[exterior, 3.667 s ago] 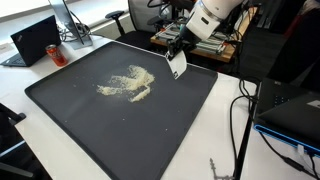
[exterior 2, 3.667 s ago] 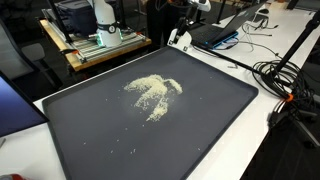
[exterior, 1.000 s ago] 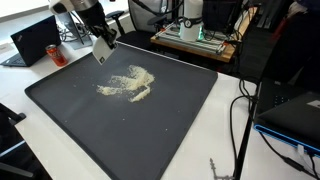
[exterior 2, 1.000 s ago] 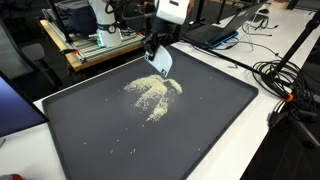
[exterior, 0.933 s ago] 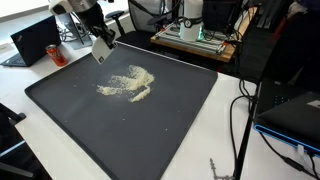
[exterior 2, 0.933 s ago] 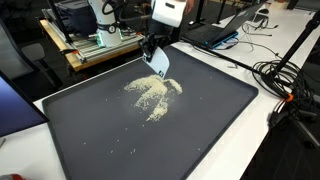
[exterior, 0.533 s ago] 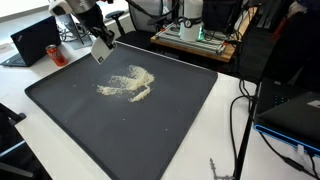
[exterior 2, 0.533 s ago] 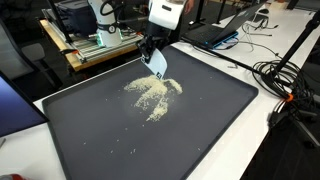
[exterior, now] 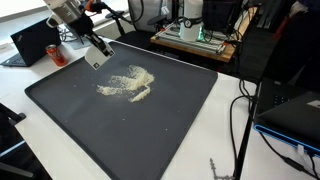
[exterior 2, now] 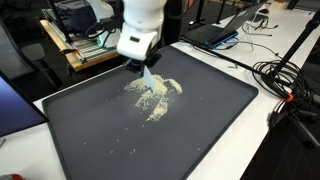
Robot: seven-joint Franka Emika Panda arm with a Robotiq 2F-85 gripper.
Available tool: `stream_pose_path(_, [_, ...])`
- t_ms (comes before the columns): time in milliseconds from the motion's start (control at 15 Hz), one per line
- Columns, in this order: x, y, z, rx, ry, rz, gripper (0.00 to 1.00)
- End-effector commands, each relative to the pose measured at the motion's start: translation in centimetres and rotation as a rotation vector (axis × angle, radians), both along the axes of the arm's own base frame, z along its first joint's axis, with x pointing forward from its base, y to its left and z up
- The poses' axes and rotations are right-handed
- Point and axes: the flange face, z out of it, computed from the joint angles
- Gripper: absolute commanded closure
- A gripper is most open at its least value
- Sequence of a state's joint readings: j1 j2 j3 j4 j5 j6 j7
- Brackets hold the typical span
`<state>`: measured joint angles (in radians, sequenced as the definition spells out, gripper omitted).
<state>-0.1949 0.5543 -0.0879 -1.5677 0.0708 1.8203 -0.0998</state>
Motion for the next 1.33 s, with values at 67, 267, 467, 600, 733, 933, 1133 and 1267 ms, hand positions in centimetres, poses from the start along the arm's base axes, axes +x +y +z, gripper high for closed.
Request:
stream_pose_path(67, [0.7,-6.0,-1.6,0.167,-0.046,-0.166,0.99])
stream_pose_path(267, [0.6,-8.5,-2.5,0.228,-0.08,-0.25,0.99])
stream_pose_path(467, [0.5,-10.2,-3.1,0.282,-0.113,-0.308,0.99])
stream_pose_path(600, [0.3,-11.2,-3.6,0.314,-0.125,-0.339,0.99])
stream_pose_path(733, [0.0,-12.1,-4.1,0.35,-0.134,-0.376,0.99])
stream_pose_path(933, [-0.7,-13.6,-5.2,0.388,-0.134,-0.427,0.99])
stream_pose_path(1133, [-1.5,-14.9,-6.5,0.419,-0.133,-0.475,0.99])
stream_pose_path(1267, [-2.3,-15.8,-7.4,0.449,-0.134,-0.502,0.99])
